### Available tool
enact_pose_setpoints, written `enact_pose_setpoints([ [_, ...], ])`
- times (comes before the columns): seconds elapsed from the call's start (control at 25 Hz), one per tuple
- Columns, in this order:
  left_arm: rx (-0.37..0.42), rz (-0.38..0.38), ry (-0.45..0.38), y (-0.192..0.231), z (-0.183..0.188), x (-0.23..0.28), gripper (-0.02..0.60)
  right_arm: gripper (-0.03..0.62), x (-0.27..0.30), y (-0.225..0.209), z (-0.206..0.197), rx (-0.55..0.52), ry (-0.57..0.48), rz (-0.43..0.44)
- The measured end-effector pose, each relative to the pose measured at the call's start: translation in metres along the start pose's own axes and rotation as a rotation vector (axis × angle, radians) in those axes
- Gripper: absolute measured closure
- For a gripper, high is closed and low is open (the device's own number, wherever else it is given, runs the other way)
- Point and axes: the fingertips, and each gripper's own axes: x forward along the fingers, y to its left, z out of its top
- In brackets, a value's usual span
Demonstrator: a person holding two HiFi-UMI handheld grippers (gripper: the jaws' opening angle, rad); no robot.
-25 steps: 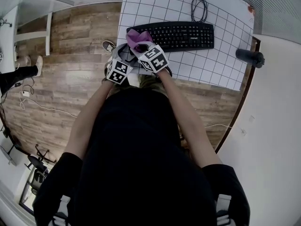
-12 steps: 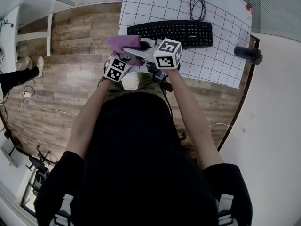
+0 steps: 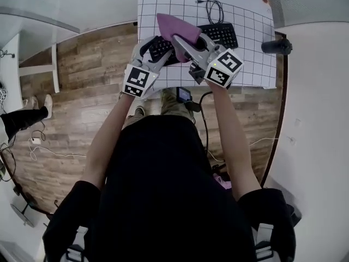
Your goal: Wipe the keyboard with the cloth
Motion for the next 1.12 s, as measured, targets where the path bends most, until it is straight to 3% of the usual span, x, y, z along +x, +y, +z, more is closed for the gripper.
enact_pose_setpoints([
  [0.2, 0.043, -0.029, -0.215, -0.008, 0.093, -0.042, 0.37, 0.529, -0.011, 0.04, 0.04, -0.17, -0.131, -0.191],
  [0.48, 0.136, -0.066, -0.376, -0.032, 0.174, -0.131, 0.382, 0.528, -0.028, 0.133, 0.073, -0.367, -0.27, -0.305],
  [0.88, 0.186, -0.03, -0.486, -0.053, 0.209, -0.267, 0.411, 0.528, -0.055, 0.285, 0.097, -0.565, -0.455, -0.428],
  [1.04, 0.243, -0.031, -0.527, -0.073, 0.21, -0.3, 0.431, 0.528, -0.067, 0.321, 0.084, -0.675, -0.459, -0.548],
  [1.12, 0.233, -0.019, -0.534, -0.079, 0.206, -0.311, 0.44, 0.53, -0.075, 0.331, 0.076, -0.715, -0.455, -0.625],
])
